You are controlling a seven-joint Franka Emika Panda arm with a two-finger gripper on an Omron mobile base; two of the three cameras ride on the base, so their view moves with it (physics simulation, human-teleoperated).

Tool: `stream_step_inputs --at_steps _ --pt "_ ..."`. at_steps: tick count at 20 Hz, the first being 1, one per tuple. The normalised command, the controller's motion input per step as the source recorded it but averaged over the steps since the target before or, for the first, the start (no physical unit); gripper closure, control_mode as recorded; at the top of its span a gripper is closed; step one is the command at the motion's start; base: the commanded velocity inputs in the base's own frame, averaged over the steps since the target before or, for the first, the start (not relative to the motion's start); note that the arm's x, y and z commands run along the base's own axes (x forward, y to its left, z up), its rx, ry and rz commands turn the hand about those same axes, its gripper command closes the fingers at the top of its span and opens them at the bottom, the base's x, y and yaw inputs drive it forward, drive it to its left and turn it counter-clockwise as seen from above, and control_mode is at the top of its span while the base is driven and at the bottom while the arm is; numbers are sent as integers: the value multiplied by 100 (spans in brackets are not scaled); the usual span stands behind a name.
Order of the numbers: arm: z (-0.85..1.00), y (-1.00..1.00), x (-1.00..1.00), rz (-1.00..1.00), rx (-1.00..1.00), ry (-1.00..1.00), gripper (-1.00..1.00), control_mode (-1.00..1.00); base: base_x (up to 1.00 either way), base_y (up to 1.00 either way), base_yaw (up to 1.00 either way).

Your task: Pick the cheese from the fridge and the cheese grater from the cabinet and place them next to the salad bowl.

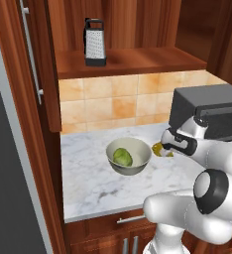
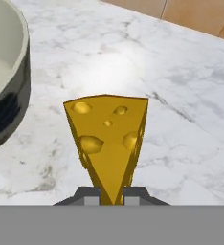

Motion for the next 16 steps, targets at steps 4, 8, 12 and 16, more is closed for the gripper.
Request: stream_step_inputs --at_steps 4,8,12,16 --pt "-13 -36 0 0 0 0 100 -100 0 0 0" --pt "-19 -15 0 2 0 0 100 -100 0 0 0" --pt "-14 0 0 7 0 -1 100 -100 0 0 0" --pt "-16 0 0 8 0 -2 100 -100 0 0 0"
